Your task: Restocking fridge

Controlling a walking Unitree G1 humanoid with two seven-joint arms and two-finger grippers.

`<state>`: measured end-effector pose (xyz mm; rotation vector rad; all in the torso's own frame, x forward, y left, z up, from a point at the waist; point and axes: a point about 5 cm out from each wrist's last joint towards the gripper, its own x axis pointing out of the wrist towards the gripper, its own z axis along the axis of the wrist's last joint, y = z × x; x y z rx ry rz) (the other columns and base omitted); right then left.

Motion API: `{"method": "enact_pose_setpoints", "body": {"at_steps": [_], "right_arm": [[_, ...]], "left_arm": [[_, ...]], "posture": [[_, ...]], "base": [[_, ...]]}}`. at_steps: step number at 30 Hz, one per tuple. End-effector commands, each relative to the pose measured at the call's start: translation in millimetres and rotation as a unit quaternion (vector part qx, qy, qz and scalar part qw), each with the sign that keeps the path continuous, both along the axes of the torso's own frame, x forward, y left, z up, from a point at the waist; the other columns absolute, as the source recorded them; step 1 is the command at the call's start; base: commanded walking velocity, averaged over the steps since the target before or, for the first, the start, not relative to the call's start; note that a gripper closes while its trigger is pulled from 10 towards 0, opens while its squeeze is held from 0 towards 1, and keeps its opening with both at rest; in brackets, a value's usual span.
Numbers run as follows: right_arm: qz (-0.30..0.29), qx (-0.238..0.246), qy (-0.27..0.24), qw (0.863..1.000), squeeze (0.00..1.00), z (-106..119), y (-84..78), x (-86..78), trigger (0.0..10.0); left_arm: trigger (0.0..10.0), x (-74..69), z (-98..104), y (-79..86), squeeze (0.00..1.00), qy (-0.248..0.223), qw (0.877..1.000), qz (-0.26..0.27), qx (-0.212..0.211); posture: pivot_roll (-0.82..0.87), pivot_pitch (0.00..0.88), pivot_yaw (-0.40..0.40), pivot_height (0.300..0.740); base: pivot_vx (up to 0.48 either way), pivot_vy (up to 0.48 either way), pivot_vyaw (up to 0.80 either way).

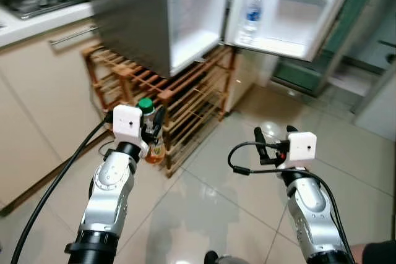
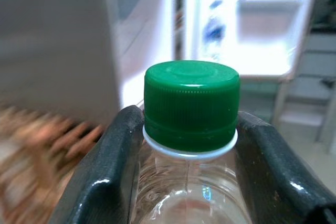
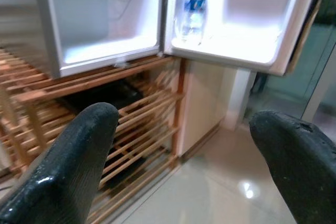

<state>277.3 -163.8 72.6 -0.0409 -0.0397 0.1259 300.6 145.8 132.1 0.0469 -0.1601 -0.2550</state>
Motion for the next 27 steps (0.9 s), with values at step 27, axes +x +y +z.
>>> {"method": "enact_pose_setpoints", "body": {"at_steps": [27], "right_arm": [[-0.002, -0.007, -0.011, 1.000, 0.00, 2.5, -5.1, 3.7, 10.0]], "left_arm": [[10.0, 1.8, 11.4, -29.4, 0.00, -0.040, 0.996, -0.074, -0.005]], "posture": [[-0.09, 0.000, 0.008, 0.740]], "base": [[0.480, 0.000, -0.35]]}}
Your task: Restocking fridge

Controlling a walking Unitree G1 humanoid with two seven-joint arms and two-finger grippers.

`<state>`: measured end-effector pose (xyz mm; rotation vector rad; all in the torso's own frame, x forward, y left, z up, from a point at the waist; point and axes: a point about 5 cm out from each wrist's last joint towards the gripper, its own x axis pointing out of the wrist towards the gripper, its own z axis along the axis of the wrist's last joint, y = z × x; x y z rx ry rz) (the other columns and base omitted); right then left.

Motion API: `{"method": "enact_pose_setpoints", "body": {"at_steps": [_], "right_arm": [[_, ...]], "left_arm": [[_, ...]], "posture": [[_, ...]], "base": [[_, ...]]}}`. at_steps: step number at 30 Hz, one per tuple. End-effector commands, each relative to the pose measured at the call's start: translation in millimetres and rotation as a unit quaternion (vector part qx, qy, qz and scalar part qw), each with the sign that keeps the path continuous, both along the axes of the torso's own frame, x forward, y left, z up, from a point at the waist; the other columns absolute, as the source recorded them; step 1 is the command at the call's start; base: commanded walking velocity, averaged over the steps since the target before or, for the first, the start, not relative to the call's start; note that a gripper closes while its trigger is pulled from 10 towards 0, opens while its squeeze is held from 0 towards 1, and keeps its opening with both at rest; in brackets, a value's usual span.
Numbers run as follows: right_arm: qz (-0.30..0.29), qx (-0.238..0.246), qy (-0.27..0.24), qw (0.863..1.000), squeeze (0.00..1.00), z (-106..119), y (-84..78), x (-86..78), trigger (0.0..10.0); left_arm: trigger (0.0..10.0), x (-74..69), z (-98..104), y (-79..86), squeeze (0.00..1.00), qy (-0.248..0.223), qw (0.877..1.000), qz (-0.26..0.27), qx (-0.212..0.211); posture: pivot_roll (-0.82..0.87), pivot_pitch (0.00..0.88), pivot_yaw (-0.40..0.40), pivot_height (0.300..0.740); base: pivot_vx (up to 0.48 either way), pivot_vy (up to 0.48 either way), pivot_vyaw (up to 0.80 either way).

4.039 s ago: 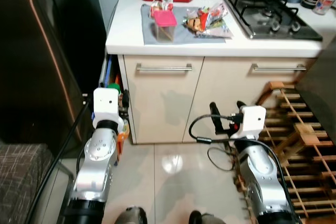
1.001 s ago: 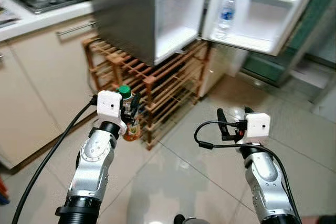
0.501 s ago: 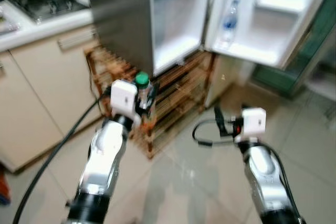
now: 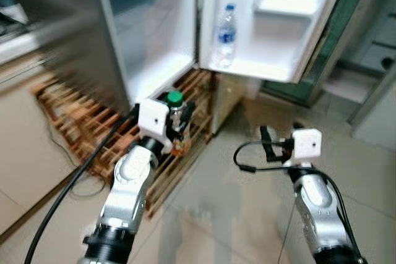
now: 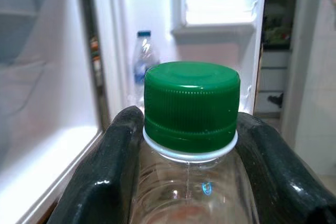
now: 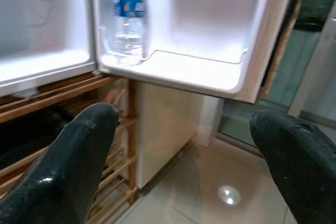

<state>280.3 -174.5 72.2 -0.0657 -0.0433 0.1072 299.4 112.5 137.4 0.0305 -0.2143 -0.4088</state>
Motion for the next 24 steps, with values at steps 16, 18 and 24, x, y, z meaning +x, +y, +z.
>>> {"method": "enact_pose_setpoints", "body": {"at_steps": [16, 18, 24], "right_arm": [[0.017, 0.004, -0.015, 1.000, 0.00, 4.1, 6.3, -1.4, 10.0], [0.022, 0.008, -0.017, 1.000, 0.00, 4.9, 6.7, -2.4, 10.0], [0.026, 0.002, -0.011, 1.000, 0.00, 1.5, 3.0, -7.6, 10.0]], "left_arm": [[10.0, 7.3, 8.0, -0.6, 0.00, -0.018, 1.000, -0.001, -0.006], [10.0, 8.5, 10.8, -2.7, 0.00, -0.023, 1.000, -0.002, -0.008], [10.0, 12.3, 14.7, -11.1, 0.00, -0.031, 0.999, -0.013, -0.010]], "posture": [[-0.10, 0.000, 0.003, 0.740], [-0.10, 0.000, 0.003, 0.740], [-0.11, 0.000, 0.002, 0.740]], "base": [[0.480, 0.000, -0.09], [0.480, 0.000, 0.00], [0.480, 0.000, 0.00]]}}
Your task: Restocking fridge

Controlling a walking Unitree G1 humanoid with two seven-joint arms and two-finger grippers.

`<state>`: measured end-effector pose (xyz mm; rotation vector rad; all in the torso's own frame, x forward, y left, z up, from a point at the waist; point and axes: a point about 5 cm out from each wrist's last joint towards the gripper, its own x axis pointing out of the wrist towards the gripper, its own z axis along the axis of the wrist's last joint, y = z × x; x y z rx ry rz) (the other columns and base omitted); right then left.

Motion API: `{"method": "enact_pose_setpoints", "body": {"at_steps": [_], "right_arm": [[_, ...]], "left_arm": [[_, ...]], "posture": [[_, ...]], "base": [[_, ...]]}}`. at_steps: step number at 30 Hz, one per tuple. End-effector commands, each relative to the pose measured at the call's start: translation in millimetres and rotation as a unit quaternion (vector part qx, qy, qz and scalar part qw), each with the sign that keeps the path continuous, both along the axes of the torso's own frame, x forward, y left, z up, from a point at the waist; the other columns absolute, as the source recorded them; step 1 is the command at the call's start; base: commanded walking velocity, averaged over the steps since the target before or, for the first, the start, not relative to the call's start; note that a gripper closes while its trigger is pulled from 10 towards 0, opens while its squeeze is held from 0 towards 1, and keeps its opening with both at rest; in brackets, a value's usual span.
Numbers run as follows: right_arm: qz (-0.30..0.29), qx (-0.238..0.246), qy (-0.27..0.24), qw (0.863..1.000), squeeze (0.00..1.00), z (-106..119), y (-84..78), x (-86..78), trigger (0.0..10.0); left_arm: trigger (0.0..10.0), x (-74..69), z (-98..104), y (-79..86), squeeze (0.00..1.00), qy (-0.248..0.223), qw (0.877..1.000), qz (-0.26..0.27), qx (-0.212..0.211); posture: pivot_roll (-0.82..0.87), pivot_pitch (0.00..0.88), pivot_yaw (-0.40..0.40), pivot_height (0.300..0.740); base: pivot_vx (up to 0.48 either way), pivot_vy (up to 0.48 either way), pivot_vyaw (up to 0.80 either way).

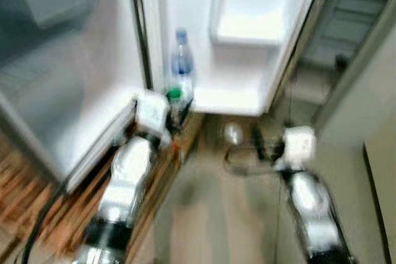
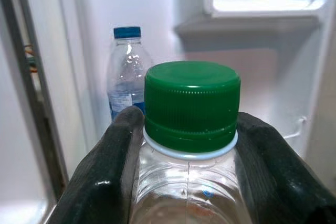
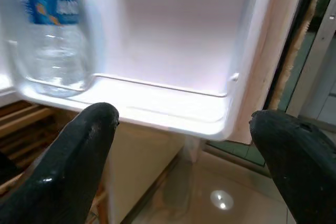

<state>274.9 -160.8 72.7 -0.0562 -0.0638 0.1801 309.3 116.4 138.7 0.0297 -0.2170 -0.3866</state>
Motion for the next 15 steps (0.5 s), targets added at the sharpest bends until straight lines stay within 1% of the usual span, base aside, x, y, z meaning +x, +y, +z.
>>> {"method": "enact_pose_setpoints", "body": {"at_steps": [1, 2, 6, 8, 9, 10, 11, 12, 13, 15], "right_arm": [[-0.010, -0.003, 0.000, 1.000, 0.00, 0.0, -12.0, -3.5, 10.0], [-0.010, -0.004, 0.001, 1.000, 0.00, -0.6, -13.6, -5.4, 10.0], [-0.006, -0.005, 0.004, 1.000, 0.00, -1.5, -14.6, -9.1, 10.0], [-0.001, -0.005, 0.007, 1.000, 0.00, -2.3, -15.3, -12.4, 10.0], [0.004, -0.007, 0.010, 1.000, 0.00, -3.3, -15.8, -15.1, 10.0], [0.004, -0.007, 0.010, 1.000, 0.00, -3.3, -15.8, -15.1, 10.0], [0.009, -0.010, 0.016, 1.000, 0.00, -5.3, -17.2, -19.5, 10.0], [0.011, -0.012, 0.020, 1.000, 0.00, -7.1, -18.4, -21.8, 10.0], [0.011, -0.012, 0.020, 1.000, 0.00, -7.1, -18.4, -21.8, 10.0], [0.014, -0.013, 0.024, 1.000, 0.00, -8.0, -18.9, -22.8, 10.0]], "left_arm": [[10.0, 3.3, 15.3, -17.2, 0.00, -0.033, 0.999, -0.027, -0.008], [10.0, 4.6, 18.7, -19.8, 0.00, -0.037, 0.999, -0.033, -0.011], [10.0, 4.3, 24.9, -21.7, 0.00, -0.045, 0.998, -0.047, -0.015], [10.0, 2.0, 30.9, -25.5, 0.00, -0.044, 0.995, -0.082, -0.022], [10.0, 0.1, 35.9, -28.0, 0.00, -0.040, 0.992, -0.119, -0.025], [10.0, 0.1, 35.9, -28.0, 0.00, -0.040, 0.992, -0.119, -0.025], [10.0, -3.1, 42.3, -31.7, 0.00, -0.024, 0.982, -0.185, -0.020], [10.0, -4.4, 47.8, -32.8, 0.00, -0.021, 0.975, -0.223, -0.011], [10.0, -4.4, 47.8, -32.8, 0.00, -0.021, 0.975, -0.223, -0.011], [10.0, -3.6, 54.7, -33.6, 0.00, -0.026, 0.970, -0.242, -0.006]], "posture": [[-0.11, 0.000, 0.003, 0.740], [-0.11, 0.000, 0.004, 0.740], [-0.12, 0.000, 0.008, 0.740], [-0.12, 0.000, 0.006, 0.740], [-0.12, 0.000, 0.003, 0.740], [-0.12, 0.000, 0.003, 0.740], [-0.12, 0.000, 0.001, 0.740], [-0.13, 0.000, 0.000, 0.740], [-0.13, 0.000, 0.000, 0.740], [-0.13, 0.000, 0.001, 0.740]], "base": [[0.480, 0.000, 0.00], [0.480, 0.000, 0.00], [0.480, 0.000, 0.00], [0.000, 0.000, 0.00], [0.000, 0.000, 0.00], [0.000, 0.000, 0.00], [0.000, 0.000, 0.00], [0.000, 0.000, 0.00], [0.000, 0.000, 0.00], [0.000, 0.000, 0.00]]}}
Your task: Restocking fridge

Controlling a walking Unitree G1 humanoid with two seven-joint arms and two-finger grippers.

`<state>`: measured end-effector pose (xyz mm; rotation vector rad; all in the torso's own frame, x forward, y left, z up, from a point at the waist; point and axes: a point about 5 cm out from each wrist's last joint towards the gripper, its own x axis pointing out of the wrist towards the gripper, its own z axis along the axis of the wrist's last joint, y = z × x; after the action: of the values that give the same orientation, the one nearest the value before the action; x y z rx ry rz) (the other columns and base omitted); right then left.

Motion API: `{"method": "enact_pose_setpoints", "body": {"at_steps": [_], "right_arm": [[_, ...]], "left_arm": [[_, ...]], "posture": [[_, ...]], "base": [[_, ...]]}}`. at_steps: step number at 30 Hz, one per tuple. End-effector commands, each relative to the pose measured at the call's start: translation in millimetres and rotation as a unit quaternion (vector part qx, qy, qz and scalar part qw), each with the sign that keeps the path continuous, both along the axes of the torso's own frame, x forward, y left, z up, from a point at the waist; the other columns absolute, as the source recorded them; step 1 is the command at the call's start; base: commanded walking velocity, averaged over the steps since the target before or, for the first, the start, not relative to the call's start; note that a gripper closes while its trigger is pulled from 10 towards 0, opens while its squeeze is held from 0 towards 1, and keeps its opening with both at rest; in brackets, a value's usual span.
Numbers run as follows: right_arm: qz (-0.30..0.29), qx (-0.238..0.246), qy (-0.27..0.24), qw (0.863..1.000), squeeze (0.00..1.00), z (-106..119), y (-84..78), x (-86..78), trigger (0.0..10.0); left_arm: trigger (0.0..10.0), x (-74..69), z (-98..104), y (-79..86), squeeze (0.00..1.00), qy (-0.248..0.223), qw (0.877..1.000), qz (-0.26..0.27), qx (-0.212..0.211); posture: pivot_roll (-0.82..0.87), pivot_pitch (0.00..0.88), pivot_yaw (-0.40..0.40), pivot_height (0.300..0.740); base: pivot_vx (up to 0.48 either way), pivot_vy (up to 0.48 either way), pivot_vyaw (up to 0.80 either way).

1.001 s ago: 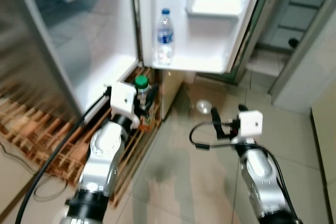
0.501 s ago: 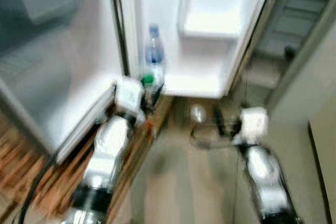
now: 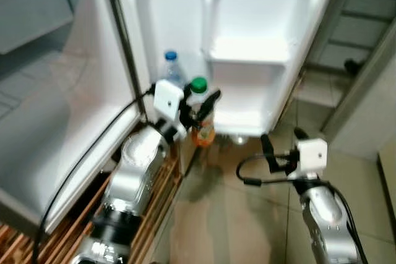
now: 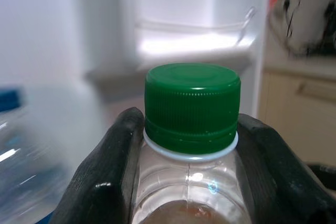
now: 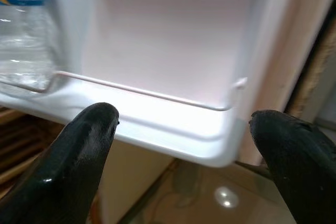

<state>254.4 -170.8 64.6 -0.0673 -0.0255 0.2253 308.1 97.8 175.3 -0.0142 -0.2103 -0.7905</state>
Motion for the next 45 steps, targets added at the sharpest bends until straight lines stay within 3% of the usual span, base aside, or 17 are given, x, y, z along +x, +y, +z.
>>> {"method": "enact_pose_setpoints", "body": {"at_steps": [1, 7, 16, 18, 25, 27, 29, 33, 41, 45], "right_arm": [[-0.007, -0.006, 0.005, 1.000, 0.00, 0.0, -8.7, -2.3, 10.0], [-0.018, -0.001, -0.005, 1.000, 0.00, 4.4, -8.3, 0.8, 10.0], [-0.013, -0.002, -0.005, 1.000, 0.00, 6.2, -8.7, 1.6, 10.0], [-0.009, -0.005, -0.006, 1.000, 0.00, 6.4, -8.6, 2.4, 10.0], [0.003, -0.006, -0.011, 1.000, 0.00, 8.7, -6.3, 5.5, 10.0], [0.020, 0.000, -0.015, 1.000, 0.00, 10.8, -1.0, 7.7, 10.0], [0.025, 0.001, -0.015, 1.000, 0.00, 11.3, 0.5, 8.1, 10.0], [0.045, -0.005, -0.011, 0.999, 0.00, 12.0, 4.5, 6.1, 10.0], [0.058, -0.014, -0.005, 0.998, 0.00, 11.8, 5.4, -1.1, 10.0], [0.068, -0.019, -0.001, 0.997, 0.00, 12.0, 5.4, -5.1, 10.0]], "left_arm": [[10.0, -0.9, 20.2, -16.1, 0.00, -0.033, 0.998, -0.043, -0.012], [10.0, 0.2, 15.7, -24.8, 0.00, -0.028, 0.999, -0.019, -0.031], [10.0, 8.7, 10.4, -16.0, 0.00, -0.008, 0.994, 0.079, -0.073], [10.0, 15.6, 9.5, -8.1, 0.00, -0.007, 0.990, 0.120, -0.072], [10.0, 29.1, 10.1, 1.5, 0.00, -0.009, 0.981, 0.180, -0.065], [10.0, 38.7, 9.4, 4.0, 0.00, -0.011, 0.969, 0.235, -0.080], [10.0, 40.9, 8.9, 4.6, 0.00, -0.011, 0.965, 0.249, -0.087], [10.0, 52.9, 7.1, -8.8, 0.00, 0.010, 0.954, 0.274, -0.122], [10.0, 55.5, 23.5, -36.6, 0.00, 0.000, 0.954, 0.244, -0.174], [10.0, 55.1, 23.5, -50.2, 0.00, -0.008, 0.957, 0.233, -0.171]], "posture": [[-0.13, 0.000, 0.005, 0.740], [-0.15, 0.000, 0.022, 0.740], [-0.15, 0.000, 0.019, 0.740], [-0.15, 0.000, 0.019, 0.740], [-0.14, 0.000, 0.015, 0.740], [-0.14, 0.000, 0.014, 0.740], [-0.14, 0.000, 0.014, 0.740], [-0.16, 0.000, 0.009, 0.740], [-0.21, 0.000, 0.013, 0.740], [-0.24, 0.000, 0.012, 0.740]], "base": [[0.000, 0.000, 0.00], [0.000, 0.000, 0.00], [0.267, -0.230, 0.00], [0.000, 0.000, 0.00], [0.000, 0.000, 0.00], [0.000, 0.000, 0.00], [0.000, 0.000, 0.00], [0.000, 0.000, 0.00], [0.000, 0.000, 0.00], [0.000, 0.000, 0.00]]}}
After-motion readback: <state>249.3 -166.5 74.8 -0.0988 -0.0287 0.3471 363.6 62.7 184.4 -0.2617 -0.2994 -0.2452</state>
